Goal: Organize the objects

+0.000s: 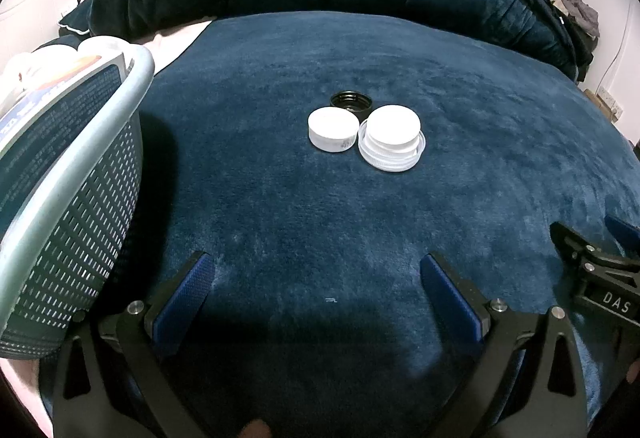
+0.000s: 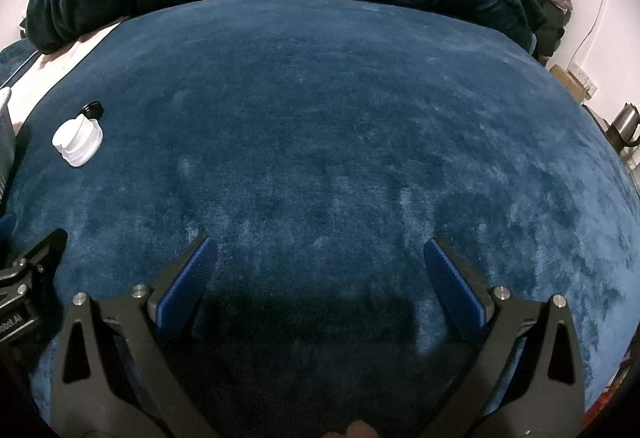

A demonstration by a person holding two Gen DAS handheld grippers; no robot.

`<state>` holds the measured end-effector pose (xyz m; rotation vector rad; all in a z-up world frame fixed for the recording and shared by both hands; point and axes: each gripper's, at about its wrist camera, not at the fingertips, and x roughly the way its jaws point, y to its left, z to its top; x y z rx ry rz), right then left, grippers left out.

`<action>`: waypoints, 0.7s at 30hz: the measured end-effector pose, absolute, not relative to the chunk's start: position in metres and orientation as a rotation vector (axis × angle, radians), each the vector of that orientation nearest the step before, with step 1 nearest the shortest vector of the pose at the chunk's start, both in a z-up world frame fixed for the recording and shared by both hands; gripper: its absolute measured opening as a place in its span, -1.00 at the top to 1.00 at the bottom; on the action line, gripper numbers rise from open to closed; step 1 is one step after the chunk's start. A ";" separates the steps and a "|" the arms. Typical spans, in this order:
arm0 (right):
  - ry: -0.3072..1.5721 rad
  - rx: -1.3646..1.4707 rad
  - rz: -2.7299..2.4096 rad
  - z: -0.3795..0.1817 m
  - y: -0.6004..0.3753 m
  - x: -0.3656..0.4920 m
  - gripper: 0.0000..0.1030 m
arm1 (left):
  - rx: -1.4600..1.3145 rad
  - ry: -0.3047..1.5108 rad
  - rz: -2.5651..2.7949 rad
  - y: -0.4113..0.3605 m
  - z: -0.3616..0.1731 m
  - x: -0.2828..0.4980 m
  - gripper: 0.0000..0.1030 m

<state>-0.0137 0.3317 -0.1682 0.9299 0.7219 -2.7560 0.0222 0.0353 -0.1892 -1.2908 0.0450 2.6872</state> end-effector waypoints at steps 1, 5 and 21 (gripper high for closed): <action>0.720 0.942 -2.752 -0.168 0.332 -0.015 -1.00 | -1.297 0.053 2.685 0.036 -0.189 0.022 -1.00; 0.744 0.963 -2.750 -0.167 0.329 -0.015 -1.00 | -1.324 0.085 2.670 0.038 -0.188 0.019 -1.00; 0.723 1.197 -2.558 -0.145 0.292 -0.039 -1.00 | -1.508 0.041 2.542 0.038 -0.180 0.002 -1.00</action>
